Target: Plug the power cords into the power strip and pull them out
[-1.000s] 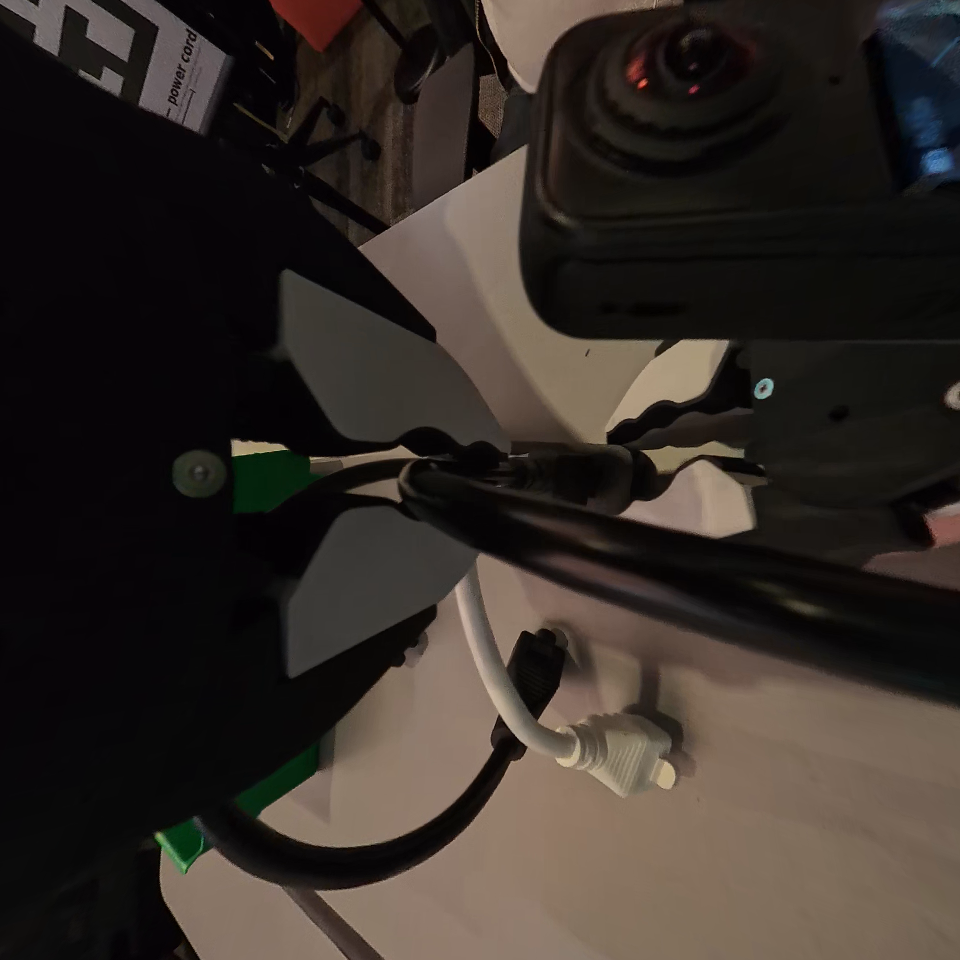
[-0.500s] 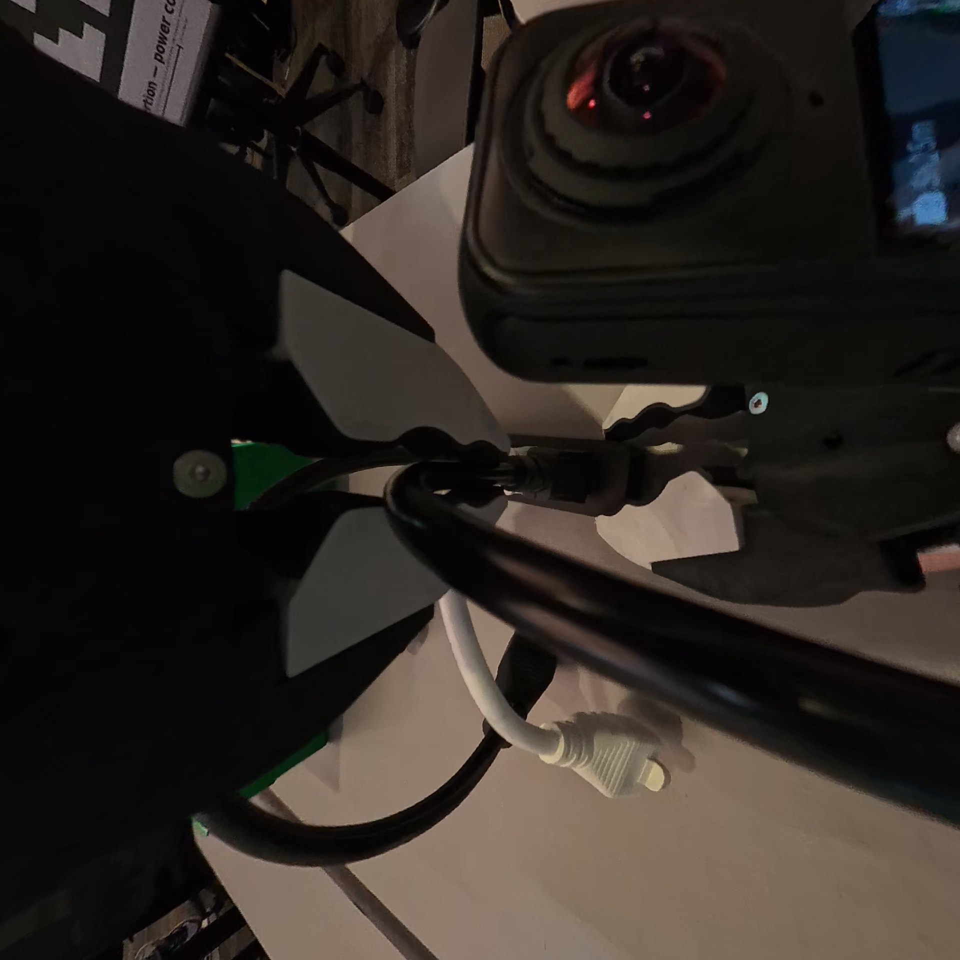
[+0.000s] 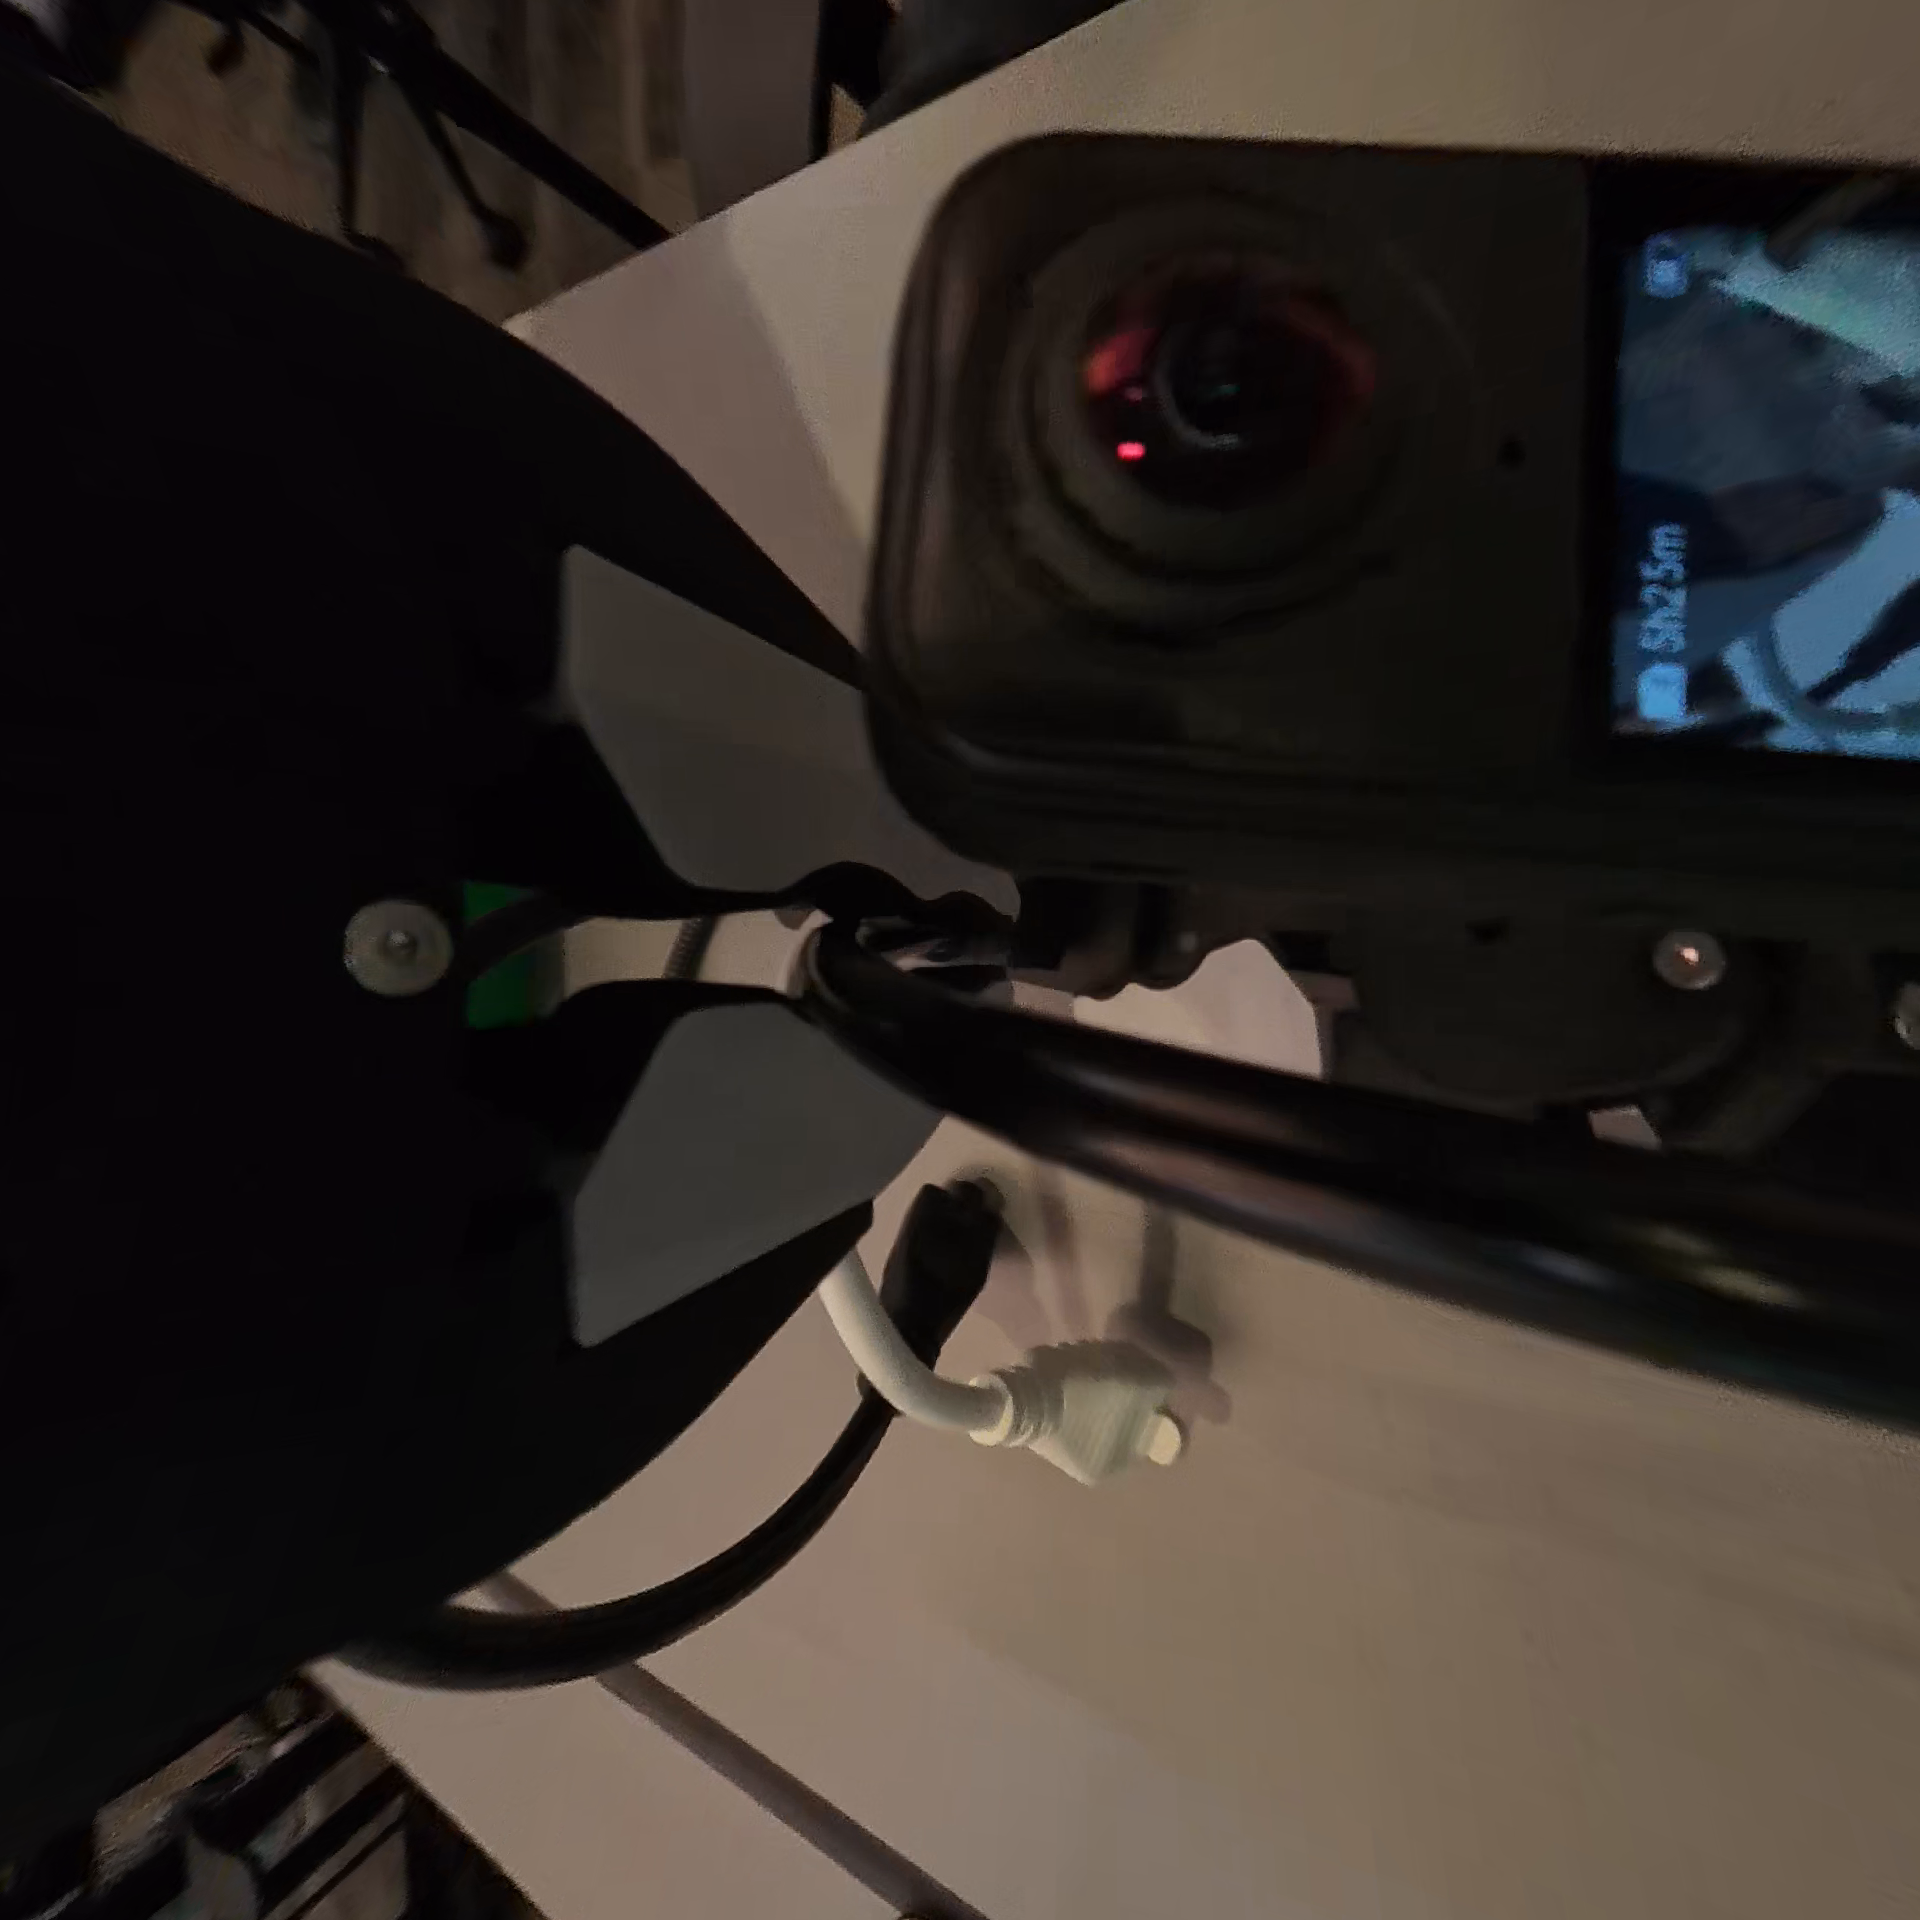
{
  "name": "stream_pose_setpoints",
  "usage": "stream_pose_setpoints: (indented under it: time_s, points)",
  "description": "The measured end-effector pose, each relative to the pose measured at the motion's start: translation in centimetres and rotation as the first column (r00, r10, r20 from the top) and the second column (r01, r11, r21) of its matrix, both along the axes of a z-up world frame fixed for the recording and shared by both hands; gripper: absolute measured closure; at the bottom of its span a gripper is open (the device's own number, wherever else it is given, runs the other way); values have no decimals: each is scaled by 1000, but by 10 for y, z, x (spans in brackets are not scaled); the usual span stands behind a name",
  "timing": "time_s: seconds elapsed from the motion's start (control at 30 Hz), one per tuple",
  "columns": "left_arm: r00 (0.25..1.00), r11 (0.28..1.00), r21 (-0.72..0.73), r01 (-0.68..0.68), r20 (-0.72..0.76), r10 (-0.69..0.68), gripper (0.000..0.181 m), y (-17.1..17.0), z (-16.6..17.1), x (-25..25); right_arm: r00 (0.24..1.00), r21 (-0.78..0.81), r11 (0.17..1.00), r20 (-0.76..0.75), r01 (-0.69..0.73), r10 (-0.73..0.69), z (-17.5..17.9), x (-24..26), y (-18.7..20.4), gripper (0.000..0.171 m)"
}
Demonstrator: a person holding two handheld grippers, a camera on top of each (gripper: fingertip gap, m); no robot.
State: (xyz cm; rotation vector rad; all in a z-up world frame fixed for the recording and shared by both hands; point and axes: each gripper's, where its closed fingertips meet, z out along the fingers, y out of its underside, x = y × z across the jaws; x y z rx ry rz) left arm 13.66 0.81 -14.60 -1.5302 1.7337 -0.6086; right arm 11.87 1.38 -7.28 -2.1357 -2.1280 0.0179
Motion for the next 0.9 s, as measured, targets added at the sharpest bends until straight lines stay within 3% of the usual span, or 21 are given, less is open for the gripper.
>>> stream_pose_setpoints:
  time_s: [0.13, 0.2, 0.27, 0.4, 0.53, 0.63, 0.8, 0.83, 0.9]
  points:
    - [1000, 1000, 2, -1, 2, 1, 141, 0, 0, 0, 978, 57, 998, -209, 26, -14, 21, -5, 5, 159]
    - [1000, 1000, 6, -2, 4, 2, 141, 0, 0, 0, 937, 116, 993, -346, 3, 37, 41, -13, -1, 148]
    - [1000, 1000, 18, -4, 9, 4, 141, 0, 1, 0, 878, 197, 980, -470, 2, 93, 64, -15, -10, 136]
    - [989, 1000, 25, -13, 149, 9, 141, -3, 22, 0, 700, 266, 958, -704, 106, 118, 92, 7, -30, 134]
    - [938, 992, -118, -48, 336, 86, 145, -2, 61, -3, 620, 170, 944, -783, 285, -46, 49, 61, -20, 134]
    - [908, 988, -143, -52, 404, 106, 147, 3, 78, 3, 487, -27, 956, -857, 291, -172, 22, 73, -22, 147]
    - [931, 984, -168, -64, 345, 120, 146, 11, 68, 18, 264, 31, 955, -963, 297, -51, 50, 84, -23, 146]
    - [936, 983, -175, -56, 334, 113, 149, 10, 65, 19, 265, 44, 941, -963, 336, -50, 47, 91, -17, 146]
    - [942, 984, -172, -40, 322, 95, 156, 9, 62, 21, 351, 30, 927, -930, 374, -112, 21, 100, -7, 141]
